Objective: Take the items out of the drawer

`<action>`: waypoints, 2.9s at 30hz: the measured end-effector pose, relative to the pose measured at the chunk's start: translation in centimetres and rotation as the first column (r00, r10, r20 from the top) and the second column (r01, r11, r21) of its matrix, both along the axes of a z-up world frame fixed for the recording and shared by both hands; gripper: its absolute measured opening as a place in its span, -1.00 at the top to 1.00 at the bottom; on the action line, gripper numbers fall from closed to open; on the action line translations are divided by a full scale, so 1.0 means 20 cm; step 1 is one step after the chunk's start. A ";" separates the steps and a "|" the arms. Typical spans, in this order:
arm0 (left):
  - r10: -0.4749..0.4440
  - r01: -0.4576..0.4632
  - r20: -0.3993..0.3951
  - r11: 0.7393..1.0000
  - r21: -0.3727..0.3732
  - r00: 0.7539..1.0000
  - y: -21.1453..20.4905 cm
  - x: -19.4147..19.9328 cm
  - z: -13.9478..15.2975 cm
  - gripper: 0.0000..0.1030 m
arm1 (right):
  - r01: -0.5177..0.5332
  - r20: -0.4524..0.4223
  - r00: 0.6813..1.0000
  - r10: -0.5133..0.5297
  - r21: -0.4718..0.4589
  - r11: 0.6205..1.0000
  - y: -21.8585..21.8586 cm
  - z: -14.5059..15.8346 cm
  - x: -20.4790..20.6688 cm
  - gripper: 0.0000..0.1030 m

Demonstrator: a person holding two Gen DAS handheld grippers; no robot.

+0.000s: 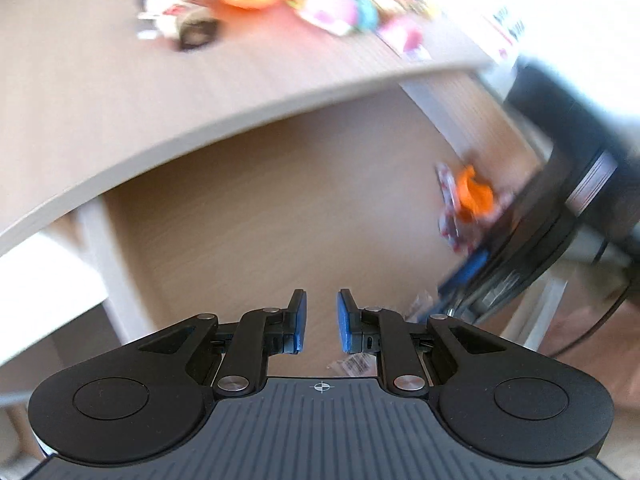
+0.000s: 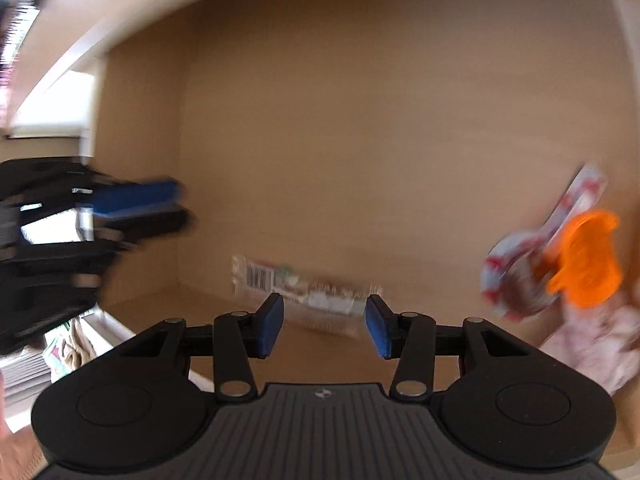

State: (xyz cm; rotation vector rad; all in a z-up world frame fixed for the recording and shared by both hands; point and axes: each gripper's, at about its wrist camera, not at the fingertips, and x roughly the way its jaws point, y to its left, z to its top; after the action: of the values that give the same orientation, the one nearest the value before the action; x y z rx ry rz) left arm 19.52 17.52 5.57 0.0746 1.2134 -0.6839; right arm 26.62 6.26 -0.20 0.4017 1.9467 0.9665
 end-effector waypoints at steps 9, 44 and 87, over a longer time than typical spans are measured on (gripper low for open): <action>0.121 -0.120 0.009 0.990 -0.078 0.993 0.05 -0.14 -0.02 0.65 | -0.094 -0.217 0.973 0.083 -0.044 0.995 0.21 -0.12 -0.02 0.01; -0.113 0.116 -0.028 0.978 0.175 0.993 -0.47 -0.01 -0.38 0.67 | 0.507 0.479 0.766 -0.429 -0.038 0.861 -0.69 0.24 -0.09 0.01; 0.070 -0.074 0.074 0.995 0.059 0.995 -0.37 -0.09 -0.22 0.43 | 0.333 0.487 0.844 -0.225 -0.147 0.931 -0.72 0.27 0.06 0.01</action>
State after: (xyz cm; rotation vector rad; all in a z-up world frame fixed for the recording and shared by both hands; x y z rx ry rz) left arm 17.76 10.16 1.21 0.1053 1.1631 -0.5761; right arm 27.90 -8.17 5.12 0.2814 1.4843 0.5728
